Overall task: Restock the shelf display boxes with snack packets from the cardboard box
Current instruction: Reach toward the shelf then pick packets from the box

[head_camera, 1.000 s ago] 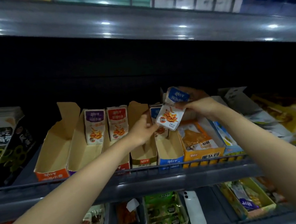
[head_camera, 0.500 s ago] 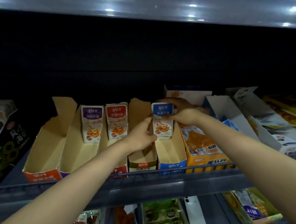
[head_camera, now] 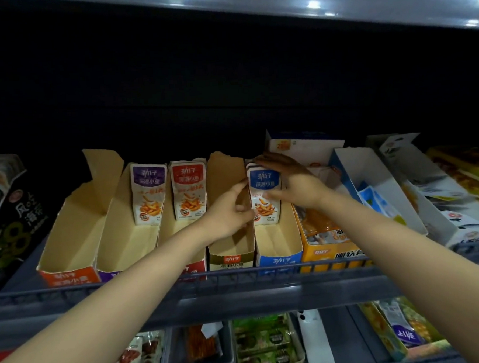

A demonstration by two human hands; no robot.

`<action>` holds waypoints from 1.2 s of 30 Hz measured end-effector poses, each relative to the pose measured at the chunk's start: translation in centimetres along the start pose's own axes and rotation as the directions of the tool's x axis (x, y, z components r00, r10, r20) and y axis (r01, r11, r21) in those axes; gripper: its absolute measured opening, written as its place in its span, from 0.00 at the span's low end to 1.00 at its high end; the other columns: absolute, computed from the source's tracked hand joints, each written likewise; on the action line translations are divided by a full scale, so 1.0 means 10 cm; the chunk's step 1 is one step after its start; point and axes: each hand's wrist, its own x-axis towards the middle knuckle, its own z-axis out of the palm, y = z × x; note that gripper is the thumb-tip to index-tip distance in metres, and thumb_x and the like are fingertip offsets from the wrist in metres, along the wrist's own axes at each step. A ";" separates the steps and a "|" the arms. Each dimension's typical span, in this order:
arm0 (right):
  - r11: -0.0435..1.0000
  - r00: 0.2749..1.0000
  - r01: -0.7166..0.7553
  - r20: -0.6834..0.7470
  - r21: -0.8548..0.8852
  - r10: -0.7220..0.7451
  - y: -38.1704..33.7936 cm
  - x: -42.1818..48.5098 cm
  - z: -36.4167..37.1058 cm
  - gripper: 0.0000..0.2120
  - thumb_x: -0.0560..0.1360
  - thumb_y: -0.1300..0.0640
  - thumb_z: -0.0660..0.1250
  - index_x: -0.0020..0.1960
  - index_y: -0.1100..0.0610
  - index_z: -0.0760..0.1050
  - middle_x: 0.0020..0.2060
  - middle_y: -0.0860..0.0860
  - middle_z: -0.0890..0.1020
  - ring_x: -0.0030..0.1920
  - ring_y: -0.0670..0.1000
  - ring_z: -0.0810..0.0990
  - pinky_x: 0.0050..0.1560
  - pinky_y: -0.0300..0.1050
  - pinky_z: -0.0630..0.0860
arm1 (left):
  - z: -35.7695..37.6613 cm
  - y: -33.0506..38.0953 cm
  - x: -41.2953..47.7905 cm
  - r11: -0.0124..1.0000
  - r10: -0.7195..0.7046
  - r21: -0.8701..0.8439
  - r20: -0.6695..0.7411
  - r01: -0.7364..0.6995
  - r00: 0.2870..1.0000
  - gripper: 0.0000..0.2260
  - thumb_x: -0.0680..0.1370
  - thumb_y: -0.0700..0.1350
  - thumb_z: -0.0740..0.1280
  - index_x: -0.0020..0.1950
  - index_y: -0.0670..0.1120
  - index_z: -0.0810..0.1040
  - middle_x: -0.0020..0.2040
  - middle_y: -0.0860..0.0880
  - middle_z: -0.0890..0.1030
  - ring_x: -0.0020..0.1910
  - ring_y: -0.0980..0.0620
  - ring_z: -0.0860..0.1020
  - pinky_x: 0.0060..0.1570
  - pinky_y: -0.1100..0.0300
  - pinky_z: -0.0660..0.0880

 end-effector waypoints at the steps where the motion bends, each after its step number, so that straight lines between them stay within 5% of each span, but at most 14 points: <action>1: 1.000 1.000 -0.011 0.004 -0.004 0.011 0.00 -0.01 0.00 0.35 0.72 0.54 0.72 0.74 0.50 0.59 0.73 0.51 0.63 0.72 0.52 0.63 0.68 0.42 0.65 | 0.00 0.00 -0.01 1.000 -0.005 0.005 -0.009 0.005 1.000 0.31 0.78 0.37 0.65 0.77 0.49 0.53 0.64 0.50 0.73 0.56 0.54 0.76 0.49 0.63 0.76; 4: 0.998 0.998 -0.063 0.025 0.020 0.063 -0.03 -0.05 -0.03 0.37 0.72 0.53 0.72 0.75 0.48 0.56 0.73 0.51 0.64 0.71 0.52 0.66 0.67 0.48 0.69 | 0.00 0.01 -0.04 0.999 -0.016 0.031 -0.033 0.017 0.999 0.32 0.77 0.39 0.66 0.77 0.48 0.54 0.67 0.49 0.72 0.61 0.49 0.75 0.51 0.58 0.77; 11: 0.979 0.990 -0.140 0.030 0.146 0.137 -0.33 -0.33 -0.22 0.28 0.74 0.52 0.70 0.71 0.50 0.64 0.64 0.50 0.75 0.62 0.44 0.73 0.53 0.31 0.67 | -0.04 0.09 -0.21 0.998 -0.014 0.053 -0.110 0.020 0.994 0.32 0.78 0.44 0.66 0.77 0.48 0.53 0.64 0.49 0.73 0.33 0.64 0.72 0.30 0.77 0.69; 13: 0.976 0.989 -0.151 0.028 0.159 0.149 -0.44 -0.44 -0.29 0.27 0.73 0.51 0.71 0.69 0.52 0.67 0.65 0.51 0.74 0.62 0.43 0.71 0.55 0.32 0.66 | -0.10 0.12 -0.33 0.994 0.011 0.108 -0.094 0.000 0.995 0.33 0.77 0.46 0.67 0.77 0.49 0.53 0.74 0.49 0.64 0.47 0.61 0.77 0.42 0.73 0.72; 16: 0.976 0.982 -0.183 0.074 0.115 0.175 -0.60 -0.63 -0.34 0.35 0.73 0.46 0.70 0.74 0.47 0.58 0.73 0.49 0.63 0.72 0.48 0.62 0.66 0.41 0.62 | -0.18 0.15 -0.58 0.983 0.028 0.185 -0.067 -0.015 0.997 0.34 0.77 0.48 0.68 0.77 0.49 0.53 0.76 0.49 0.61 0.71 0.51 0.66 0.60 0.65 0.65; 19: 0.981 0.980 -0.178 0.107 0.081 0.169 -0.79 -0.85 -0.32 0.38 0.72 0.44 0.70 0.76 0.44 0.54 0.76 0.46 0.57 0.75 0.48 0.55 0.72 0.44 0.57 | -0.27 0.11 -0.87 0.942 0.046 0.336 -0.053 -0.026 0.998 0.34 0.77 0.52 0.67 0.77 0.51 0.53 0.76 0.49 0.60 0.73 0.50 0.61 0.66 0.62 0.61; 24: 0.995 0.989 -0.093 0.116 0.032 0.089 -1.17 -1.32 -0.17 0.38 0.72 0.43 0.69 0.76 0.49 0.55 0.76 0.47 0.59 0.75 0.47 0.57 0.73 0.44 0.58 | -0.40 -0.14 -1.39 0.736 0.178 0.669 -0.040 -0.107 0.983 0.34 0.75 0.61 0.64 0.77 0.51 0.55 0.77 0.49 0.59 0.75 0.49 0.56 0.74 0.52 0.56; 29: 0.990 0.964 -0.141 0.233 0.029 0.130 -1.43 -1.80 0.19 0.38 0.73 0.41 0.67 0.77 0.47 0.53 0.76 0.45 0.57 0.75 0.46 0.56 0.72 0.44 0.59 | -0.36 -0.52 -1.90 0.680 0.205 0.720 -0.005 -0.139 0.979 0.35 0.75 0.63 0.63 0.76 0.50 0.57 0.75 0.50 0.62 0.74 0.49 0.58 0.72 0.54 0.55; 36: 0.964 0.906 -0.257 0.364 0.063 0.217 -1.48 -2.47 1.01 0.36 0.74 0.44 0.68 0.76 0.48 0.55 0.76 0.48 0.56 0.76 0.49 0.54 0.73 0.45 0.56 | -0.11 -1.35 -2.45 0.678 0.042 0.732 0.051 -0.066 0.998 0.34 0.76 0.65 0.58 0.77 0.50 0.58 0.76 0.50 0.61 0.75 0.50 0.58 0.74 0.53 0.55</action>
